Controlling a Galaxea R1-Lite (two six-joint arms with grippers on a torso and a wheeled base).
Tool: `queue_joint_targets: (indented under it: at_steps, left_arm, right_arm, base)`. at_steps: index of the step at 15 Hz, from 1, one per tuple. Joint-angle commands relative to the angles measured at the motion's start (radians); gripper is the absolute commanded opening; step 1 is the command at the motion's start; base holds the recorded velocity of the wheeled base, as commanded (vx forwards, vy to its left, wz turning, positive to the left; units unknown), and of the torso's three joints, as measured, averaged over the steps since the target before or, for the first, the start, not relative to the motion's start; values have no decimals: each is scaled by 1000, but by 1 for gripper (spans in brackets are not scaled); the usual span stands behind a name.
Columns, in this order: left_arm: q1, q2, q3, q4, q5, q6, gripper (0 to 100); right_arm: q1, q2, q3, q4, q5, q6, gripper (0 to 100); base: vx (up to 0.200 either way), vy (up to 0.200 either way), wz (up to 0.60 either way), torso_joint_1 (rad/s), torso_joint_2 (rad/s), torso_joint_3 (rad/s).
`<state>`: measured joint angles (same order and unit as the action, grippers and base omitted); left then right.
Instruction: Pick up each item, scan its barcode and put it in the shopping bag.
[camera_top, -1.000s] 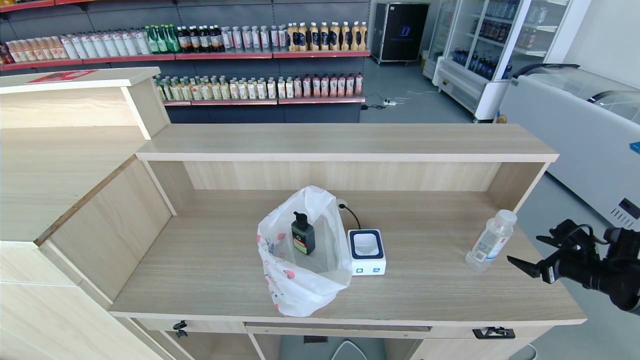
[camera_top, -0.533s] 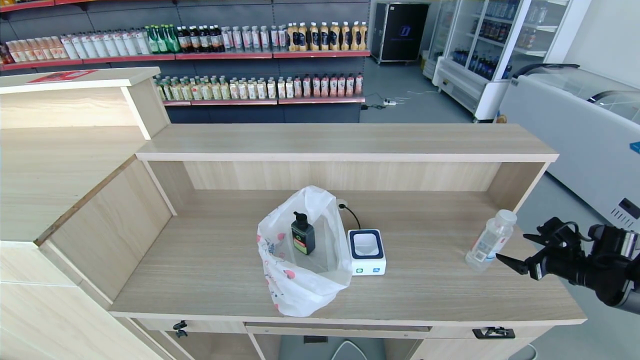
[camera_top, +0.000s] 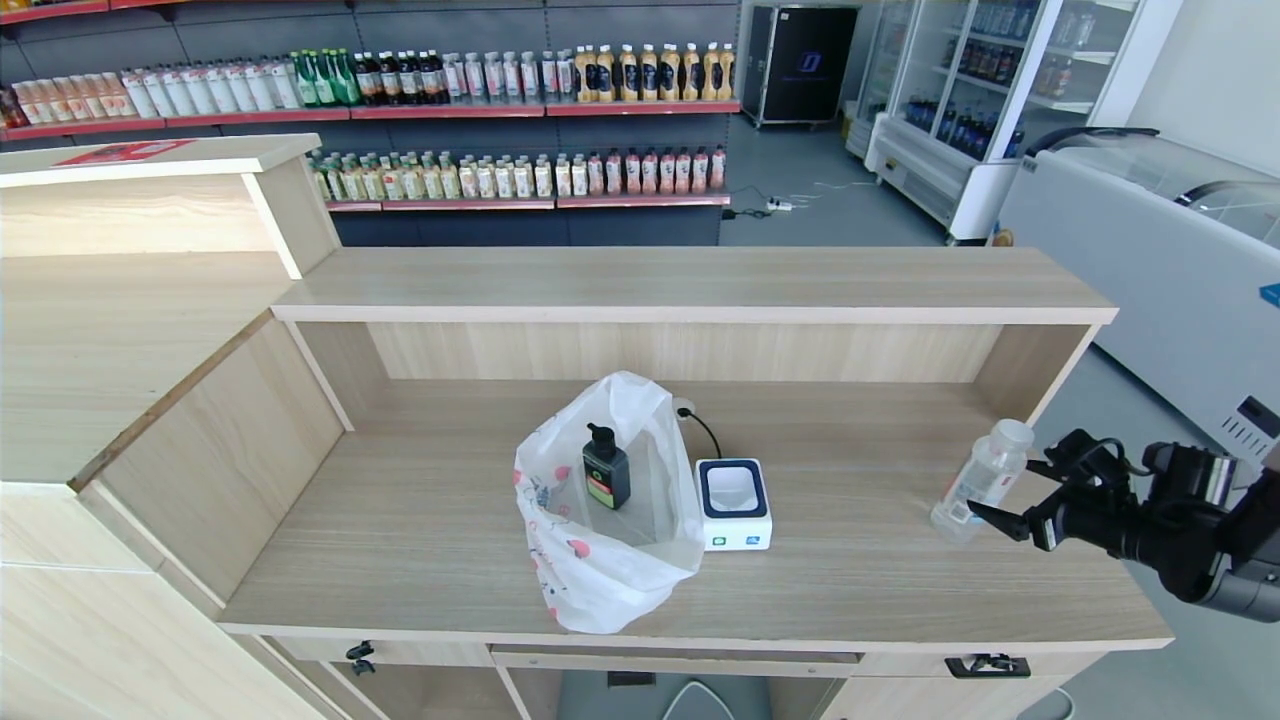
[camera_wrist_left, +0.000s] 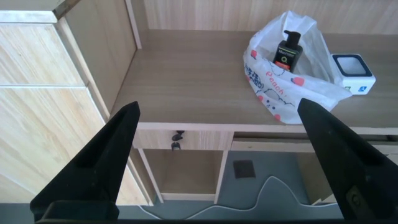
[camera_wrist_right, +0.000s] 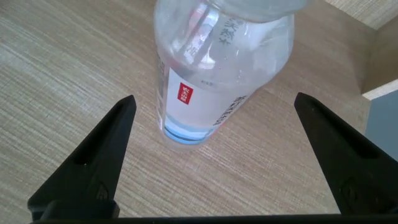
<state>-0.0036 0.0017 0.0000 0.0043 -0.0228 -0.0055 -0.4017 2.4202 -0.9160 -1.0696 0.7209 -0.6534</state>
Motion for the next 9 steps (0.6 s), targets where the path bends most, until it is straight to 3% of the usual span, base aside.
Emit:
queue_joint_targets:
  at_steps: [1,9]
  left_arm:
    - [-1,0,0,0,0,-1,100]
    - [-1,0,0,0,0,-1,100]
  right_arm:
    - [17,20,-21,-3,0,-2,100]
    - [80,57,-75,-4,-1,12,100]
  base:
    - [0,0,0,0,0,0]
    - [0,0,0,0,0,0]
